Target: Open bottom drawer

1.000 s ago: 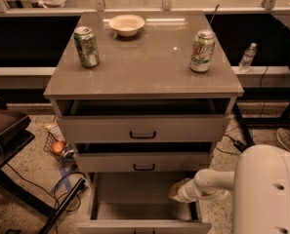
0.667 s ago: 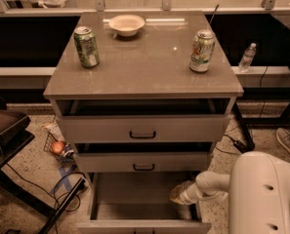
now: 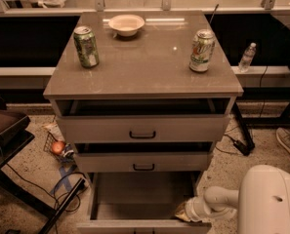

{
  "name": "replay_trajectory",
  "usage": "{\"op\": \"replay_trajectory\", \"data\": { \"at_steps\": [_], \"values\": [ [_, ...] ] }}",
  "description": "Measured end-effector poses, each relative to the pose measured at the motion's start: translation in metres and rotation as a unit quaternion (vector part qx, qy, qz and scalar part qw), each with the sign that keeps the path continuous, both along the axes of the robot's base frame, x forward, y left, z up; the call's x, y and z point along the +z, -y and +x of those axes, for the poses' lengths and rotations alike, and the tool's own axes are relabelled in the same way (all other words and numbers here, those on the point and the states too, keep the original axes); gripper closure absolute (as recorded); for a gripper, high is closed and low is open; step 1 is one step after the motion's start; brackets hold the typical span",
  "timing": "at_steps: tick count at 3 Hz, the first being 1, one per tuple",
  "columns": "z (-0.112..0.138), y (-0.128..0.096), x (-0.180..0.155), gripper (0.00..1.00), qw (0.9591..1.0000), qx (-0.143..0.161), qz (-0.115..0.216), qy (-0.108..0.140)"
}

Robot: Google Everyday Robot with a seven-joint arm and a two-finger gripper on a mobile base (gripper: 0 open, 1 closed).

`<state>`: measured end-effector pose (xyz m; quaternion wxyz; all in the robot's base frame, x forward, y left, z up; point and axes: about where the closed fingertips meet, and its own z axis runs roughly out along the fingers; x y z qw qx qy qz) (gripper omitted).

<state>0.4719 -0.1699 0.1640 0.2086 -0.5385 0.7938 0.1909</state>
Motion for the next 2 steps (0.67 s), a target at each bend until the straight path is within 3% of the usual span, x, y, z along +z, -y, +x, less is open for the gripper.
{"op": "replay_trajectory", "data": {
  "at_steps": [1, 2],
  "values": [
    [-0.0382, 0.005, 0.0014, 1.0, 0.9999, -0.01, 0.0, -0.012],
    [-0.0386, 0.0047, 0.0011, 0.98, 0.9999, -0.009, 0.0, -0.013]
  ]
}}
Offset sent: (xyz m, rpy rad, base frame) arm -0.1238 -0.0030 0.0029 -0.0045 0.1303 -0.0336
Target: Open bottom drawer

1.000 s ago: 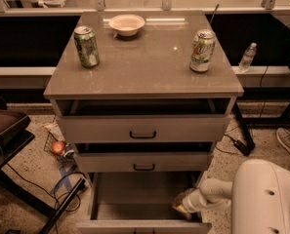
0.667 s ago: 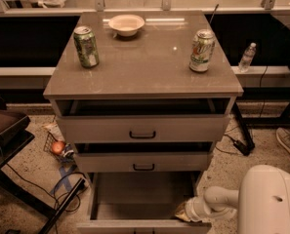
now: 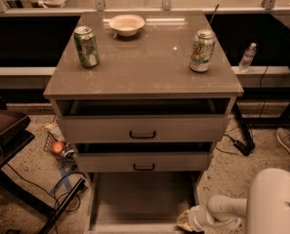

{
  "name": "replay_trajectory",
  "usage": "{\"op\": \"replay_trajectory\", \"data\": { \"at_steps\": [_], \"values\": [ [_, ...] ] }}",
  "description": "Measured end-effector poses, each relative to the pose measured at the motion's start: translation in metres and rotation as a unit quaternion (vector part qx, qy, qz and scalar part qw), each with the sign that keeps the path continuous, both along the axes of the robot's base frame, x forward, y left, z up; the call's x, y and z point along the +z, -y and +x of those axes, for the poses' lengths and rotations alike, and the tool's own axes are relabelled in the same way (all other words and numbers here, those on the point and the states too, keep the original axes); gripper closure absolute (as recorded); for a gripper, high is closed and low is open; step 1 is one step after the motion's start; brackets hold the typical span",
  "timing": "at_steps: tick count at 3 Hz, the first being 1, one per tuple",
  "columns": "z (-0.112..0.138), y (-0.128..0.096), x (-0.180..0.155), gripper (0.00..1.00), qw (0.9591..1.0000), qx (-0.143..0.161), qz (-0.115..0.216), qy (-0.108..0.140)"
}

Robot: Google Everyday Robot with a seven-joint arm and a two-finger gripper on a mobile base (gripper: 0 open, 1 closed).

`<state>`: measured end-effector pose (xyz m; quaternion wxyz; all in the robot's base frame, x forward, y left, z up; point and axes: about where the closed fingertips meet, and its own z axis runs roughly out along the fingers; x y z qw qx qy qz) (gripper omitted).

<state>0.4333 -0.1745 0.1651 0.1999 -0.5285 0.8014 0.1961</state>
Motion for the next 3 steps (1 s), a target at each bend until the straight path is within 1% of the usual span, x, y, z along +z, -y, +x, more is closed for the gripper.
{"op": "replay_trajectory", "data": {
  "at_steps": [2, 3],
  "values": [
    [-0.0029, -0.0039, -0.0023, 0.38, 1.0, 0.002, 0.002, -0.003],
    [-0.0039, -0.0052, -0.003, 0.14, 1.0, 0.002, 0.003, -0.004]
  ]
}}
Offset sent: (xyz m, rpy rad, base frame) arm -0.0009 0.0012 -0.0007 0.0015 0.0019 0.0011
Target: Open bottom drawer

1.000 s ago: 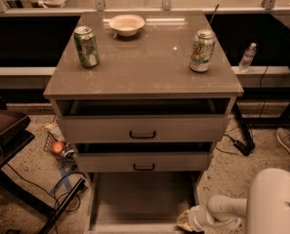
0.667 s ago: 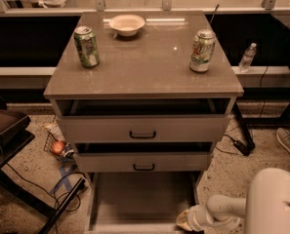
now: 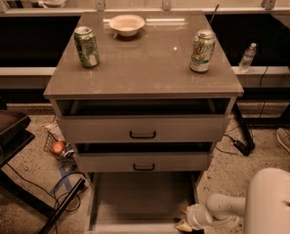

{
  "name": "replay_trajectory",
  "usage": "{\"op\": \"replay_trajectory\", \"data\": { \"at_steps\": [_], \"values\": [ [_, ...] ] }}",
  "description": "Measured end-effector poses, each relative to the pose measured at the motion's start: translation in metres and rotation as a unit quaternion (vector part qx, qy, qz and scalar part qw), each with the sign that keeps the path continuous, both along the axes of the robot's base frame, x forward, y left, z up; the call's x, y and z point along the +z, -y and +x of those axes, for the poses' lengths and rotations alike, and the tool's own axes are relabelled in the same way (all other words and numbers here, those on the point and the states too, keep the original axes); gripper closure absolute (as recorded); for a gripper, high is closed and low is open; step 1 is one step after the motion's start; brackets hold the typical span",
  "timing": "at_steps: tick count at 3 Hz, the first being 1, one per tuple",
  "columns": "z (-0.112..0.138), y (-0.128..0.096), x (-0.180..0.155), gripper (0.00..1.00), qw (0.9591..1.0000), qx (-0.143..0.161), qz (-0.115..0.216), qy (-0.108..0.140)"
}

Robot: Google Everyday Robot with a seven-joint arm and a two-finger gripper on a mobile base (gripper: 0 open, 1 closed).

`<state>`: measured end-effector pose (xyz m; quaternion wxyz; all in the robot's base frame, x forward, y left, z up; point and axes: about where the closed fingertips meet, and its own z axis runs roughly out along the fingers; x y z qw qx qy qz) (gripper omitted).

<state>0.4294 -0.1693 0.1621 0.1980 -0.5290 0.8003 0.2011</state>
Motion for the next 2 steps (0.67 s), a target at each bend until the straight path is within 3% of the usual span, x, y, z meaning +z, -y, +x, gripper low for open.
{"op": "replay_trajectory", "data": {
  "at_steps": [1, 2],
  "values": [
    [-0.0011, -0.0016, -0.0009, 0.0, 1.0, 0.001, 0.001, -0.001],
    [-0.0012, -0.0016, -0.0009, 0.0, 1.0, 0.001, 0.001, -0.001]
  ]
}}
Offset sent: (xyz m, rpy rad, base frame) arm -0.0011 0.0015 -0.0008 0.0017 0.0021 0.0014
